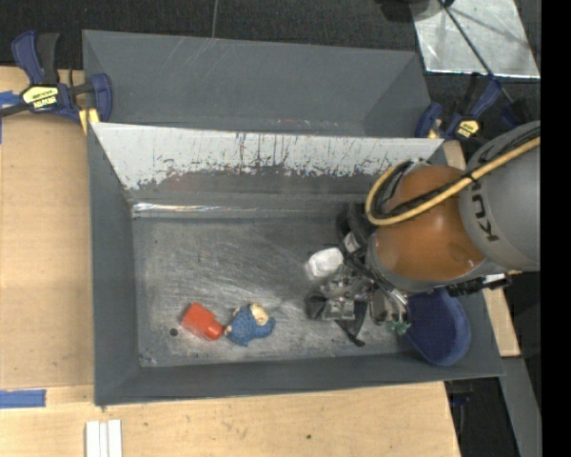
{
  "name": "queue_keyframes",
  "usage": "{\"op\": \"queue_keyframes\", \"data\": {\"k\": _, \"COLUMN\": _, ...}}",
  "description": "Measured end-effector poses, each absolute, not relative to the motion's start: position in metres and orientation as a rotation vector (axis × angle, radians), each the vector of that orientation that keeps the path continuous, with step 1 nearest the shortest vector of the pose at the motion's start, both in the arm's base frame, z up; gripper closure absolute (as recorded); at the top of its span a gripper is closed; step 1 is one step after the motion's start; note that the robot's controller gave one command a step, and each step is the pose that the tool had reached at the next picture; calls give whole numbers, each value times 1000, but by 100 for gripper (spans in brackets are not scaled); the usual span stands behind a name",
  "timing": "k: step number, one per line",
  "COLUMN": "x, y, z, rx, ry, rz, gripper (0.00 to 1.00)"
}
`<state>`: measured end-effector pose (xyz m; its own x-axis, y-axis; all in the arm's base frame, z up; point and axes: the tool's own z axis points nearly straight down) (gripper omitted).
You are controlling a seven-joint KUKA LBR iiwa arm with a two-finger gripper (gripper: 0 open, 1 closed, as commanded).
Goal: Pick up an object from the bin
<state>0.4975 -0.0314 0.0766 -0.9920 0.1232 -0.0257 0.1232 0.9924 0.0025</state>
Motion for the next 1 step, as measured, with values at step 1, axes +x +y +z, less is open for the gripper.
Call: {"op": "queue_keyframes", "data": {"k": 1, "x": 498, "y": -39, "z": 78, "rx": 170, "ry": 3120, "rz": 5, "gripper": 100}}
